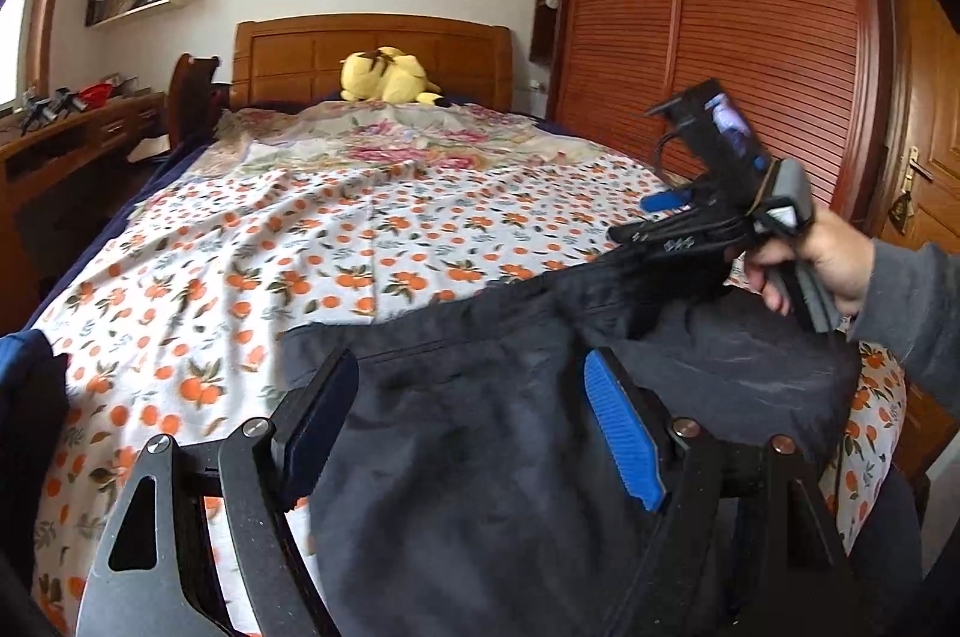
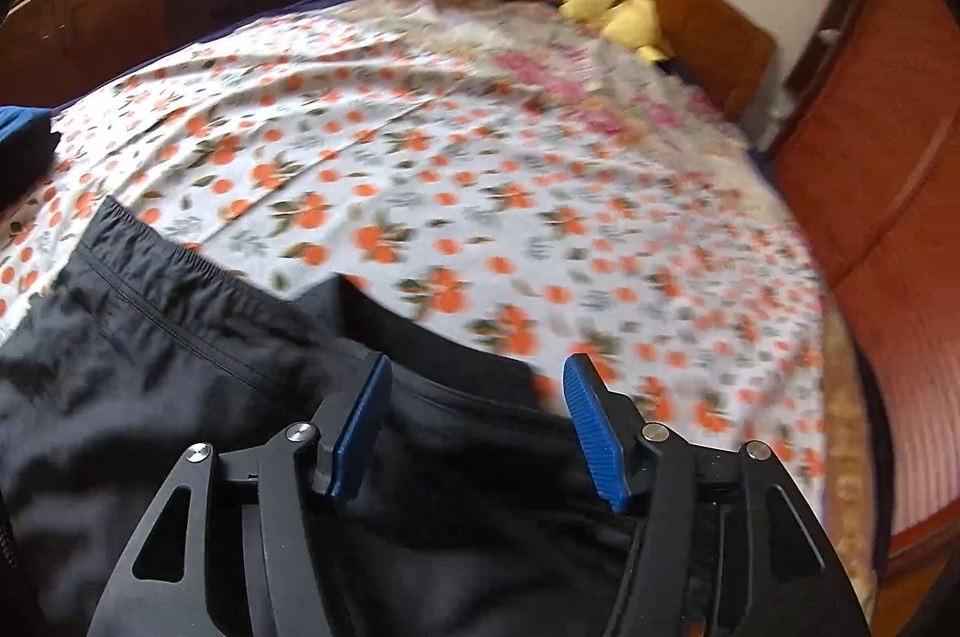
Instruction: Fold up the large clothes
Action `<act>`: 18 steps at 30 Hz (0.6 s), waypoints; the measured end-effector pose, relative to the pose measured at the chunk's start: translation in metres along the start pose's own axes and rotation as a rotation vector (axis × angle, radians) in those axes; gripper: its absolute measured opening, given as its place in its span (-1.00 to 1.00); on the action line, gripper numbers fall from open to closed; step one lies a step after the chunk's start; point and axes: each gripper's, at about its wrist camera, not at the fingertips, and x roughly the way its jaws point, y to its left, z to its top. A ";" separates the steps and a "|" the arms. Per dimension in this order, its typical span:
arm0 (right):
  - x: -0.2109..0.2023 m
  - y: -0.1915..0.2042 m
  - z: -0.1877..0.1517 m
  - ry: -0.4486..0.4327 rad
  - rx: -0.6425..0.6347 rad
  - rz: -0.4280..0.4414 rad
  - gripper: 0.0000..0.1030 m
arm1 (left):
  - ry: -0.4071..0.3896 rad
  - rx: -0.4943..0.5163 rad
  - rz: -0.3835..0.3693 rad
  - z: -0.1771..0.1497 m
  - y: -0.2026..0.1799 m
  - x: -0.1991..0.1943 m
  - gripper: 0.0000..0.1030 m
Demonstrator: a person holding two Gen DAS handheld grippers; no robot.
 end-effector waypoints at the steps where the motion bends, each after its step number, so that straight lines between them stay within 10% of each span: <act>1: -0.006 -0.010 -0.006 -0.003 0.012 -0.009 0.21 | 0.002 0.004 -0.007 0.001 -0.005 0.002 0.53; 18: 0.042 -0.117 -0.085 0.151 0.290 0.000 0.22 | 0.099 0.016 -0.061 -0.008 -0.032 0.051 0.53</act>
